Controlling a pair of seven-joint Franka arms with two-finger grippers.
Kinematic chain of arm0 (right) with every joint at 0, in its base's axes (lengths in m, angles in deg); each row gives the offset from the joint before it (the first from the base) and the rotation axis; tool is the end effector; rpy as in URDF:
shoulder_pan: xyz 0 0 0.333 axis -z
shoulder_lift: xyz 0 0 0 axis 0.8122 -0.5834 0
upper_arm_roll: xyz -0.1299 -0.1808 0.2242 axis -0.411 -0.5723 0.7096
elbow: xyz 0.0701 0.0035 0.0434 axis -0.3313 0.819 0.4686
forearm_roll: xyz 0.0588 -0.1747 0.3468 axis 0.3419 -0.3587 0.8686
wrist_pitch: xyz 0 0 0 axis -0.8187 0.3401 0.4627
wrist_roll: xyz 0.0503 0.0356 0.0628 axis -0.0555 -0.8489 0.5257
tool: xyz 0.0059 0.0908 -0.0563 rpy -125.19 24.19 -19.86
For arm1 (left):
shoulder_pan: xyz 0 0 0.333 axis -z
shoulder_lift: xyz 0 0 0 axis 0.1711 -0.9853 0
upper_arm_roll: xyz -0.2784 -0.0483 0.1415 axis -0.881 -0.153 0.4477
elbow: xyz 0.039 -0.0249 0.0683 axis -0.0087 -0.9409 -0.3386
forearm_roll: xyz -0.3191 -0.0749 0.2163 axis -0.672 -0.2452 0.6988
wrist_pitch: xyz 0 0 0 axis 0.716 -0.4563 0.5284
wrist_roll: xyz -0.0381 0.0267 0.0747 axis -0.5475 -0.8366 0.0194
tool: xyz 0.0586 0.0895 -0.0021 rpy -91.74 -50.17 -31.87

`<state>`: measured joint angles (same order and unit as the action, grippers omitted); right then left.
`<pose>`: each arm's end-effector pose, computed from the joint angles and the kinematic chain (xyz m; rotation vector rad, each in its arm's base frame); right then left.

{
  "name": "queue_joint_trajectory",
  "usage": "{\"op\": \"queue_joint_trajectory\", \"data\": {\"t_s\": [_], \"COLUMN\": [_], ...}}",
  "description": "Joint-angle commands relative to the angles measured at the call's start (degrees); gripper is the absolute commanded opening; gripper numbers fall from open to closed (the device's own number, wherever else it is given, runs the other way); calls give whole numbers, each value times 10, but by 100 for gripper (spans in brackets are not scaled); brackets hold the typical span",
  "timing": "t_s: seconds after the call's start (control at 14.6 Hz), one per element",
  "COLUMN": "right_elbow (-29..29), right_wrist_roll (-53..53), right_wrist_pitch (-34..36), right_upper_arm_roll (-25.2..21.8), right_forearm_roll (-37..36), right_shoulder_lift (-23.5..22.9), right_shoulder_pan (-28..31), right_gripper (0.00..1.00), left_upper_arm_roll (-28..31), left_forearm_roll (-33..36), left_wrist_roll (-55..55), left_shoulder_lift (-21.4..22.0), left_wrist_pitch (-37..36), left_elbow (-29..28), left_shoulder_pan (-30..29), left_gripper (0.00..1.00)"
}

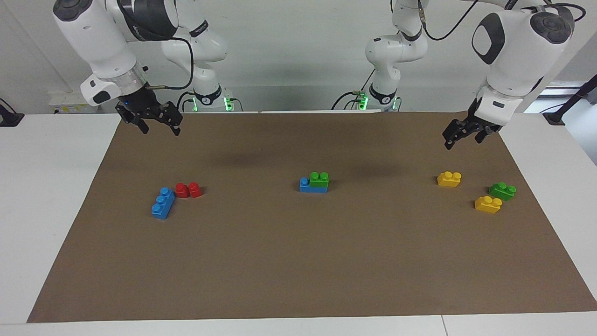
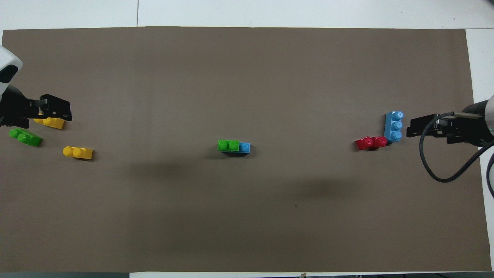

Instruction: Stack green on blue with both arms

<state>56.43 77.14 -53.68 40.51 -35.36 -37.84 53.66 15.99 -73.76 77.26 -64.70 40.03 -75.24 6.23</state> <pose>0.5211 0.0024 0.5869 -3.0493 0.2591 0.0296 0.5640 -0.0217 0.5786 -3.1039 -0.0735 0.0491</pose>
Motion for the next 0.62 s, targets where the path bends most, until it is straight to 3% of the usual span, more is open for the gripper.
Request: {"op": "queue_joint_trajectory", "data": {"t_s": [0.0,0.55], "right_elbow": [-64,-104], "right_wrist_roll": [25,33], "right_wrist_pitch": [34,62], "right_upper_arm_roll": [2,2], "right_forearm_roll": [-14,-25], "right_shoulder_lift": [-34,-55], "right_shoulder_pan": [9,12], "right_gripper": [100,100], "left_upper_arm_roll": [-2,-1], "left_forearm_roll": [-10,-59], "left_wrist_roll": [-64,10], "left_shoulder_lift": [-5,8], "left_wrist_pitch": [-50,-53], "left_elbow": [21,28], "left_shoulder_pan": [-3,-7], "left_gripper": [100,100]}}
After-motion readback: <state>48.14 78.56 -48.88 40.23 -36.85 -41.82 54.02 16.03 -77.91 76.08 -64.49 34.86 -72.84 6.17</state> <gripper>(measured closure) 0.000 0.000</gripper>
